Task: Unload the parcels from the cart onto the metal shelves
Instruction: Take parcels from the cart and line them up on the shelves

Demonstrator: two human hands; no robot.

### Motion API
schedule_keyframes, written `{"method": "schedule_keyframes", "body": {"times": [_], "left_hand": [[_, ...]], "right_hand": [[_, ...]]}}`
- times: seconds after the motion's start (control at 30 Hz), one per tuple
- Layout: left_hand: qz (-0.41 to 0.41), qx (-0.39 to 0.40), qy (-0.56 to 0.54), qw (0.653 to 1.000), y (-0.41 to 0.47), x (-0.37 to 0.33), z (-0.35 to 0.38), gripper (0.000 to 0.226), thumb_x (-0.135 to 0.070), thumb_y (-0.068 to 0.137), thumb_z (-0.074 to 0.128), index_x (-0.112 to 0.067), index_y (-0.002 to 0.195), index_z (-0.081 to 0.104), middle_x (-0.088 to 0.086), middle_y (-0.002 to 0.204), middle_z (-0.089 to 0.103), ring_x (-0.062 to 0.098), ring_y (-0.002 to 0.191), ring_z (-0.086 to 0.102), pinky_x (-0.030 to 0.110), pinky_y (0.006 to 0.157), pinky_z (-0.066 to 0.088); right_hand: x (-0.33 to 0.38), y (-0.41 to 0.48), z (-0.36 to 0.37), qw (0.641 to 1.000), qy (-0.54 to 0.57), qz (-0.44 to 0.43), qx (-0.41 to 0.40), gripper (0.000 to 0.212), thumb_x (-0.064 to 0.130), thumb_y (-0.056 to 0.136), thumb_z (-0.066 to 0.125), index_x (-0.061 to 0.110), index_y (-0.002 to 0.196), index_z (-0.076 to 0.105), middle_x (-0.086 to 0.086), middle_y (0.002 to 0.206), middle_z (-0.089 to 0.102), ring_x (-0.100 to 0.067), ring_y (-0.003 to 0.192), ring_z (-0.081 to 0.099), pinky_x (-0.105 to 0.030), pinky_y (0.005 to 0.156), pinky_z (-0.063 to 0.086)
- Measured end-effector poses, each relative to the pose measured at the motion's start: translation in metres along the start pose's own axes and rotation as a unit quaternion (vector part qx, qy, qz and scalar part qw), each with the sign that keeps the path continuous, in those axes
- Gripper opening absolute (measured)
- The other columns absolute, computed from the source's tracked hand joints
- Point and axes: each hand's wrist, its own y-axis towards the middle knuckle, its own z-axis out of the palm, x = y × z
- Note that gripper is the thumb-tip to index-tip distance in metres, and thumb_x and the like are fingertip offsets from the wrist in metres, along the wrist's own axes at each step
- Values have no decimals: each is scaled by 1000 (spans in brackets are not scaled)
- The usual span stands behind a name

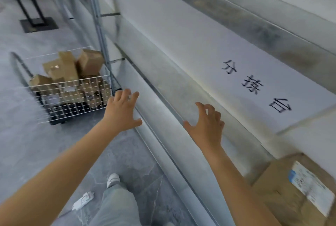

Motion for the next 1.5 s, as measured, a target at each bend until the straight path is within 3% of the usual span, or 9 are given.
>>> {"method": "schedule_keyframes", "body": {"times": [0.3, 0.7, 0.97, 1.5], "left_hand": [[-124, 3, 1, 992, 5, 122, -13, 91, -56, 69, 68, -22, 142, 25, 7, 139, 28, 32, 128, 31, 44, 100, 35], [-196, -27, 0, 980, 45, 276, -38, 91, -56, 70, 66, -20, 142, 24, 8, 142, 24, 33, 131, 26, 46, 103, 34], [-243, -34, -4, 970, 36, 379, -45, 91, -50, 69, 69, -18, 143, 26, 9, 142, 27, 33, 129, 29, 47, 102, 35], [-305, 7, -22, 952, 97, 478, -18, 92, -56, 72, 64, -20, 144, 20, 8, 145, 20, 33, 131, 27, 44, 102, 35]], "right_hand": [[123, 57, 38, 990, 17, -128, 57, 72, 45, 81, 66, 25, 142, 33, -5, 144, 34, -30, 127, 35, -44, 98, 33], [312, 127, 86, 963, 38, -250, 94, 72, 44, 83, 62, 24, 145, 30, -7, 143, 33, -29, 129, 33, -44, 103, 31], [419, 148, 128, 950, 50, -290, 107, 72, 49, 82, 62, 26, 144, 33, -6, 141, 37, -28, 127, 39, -45, 100, 38], [506, 242, 188, 940, 89, -278, 178, 66, 39, 85, 64, 24, 142, 35, -4, 137, 39, -23, 126, 39, -38, 95, 38]]}}
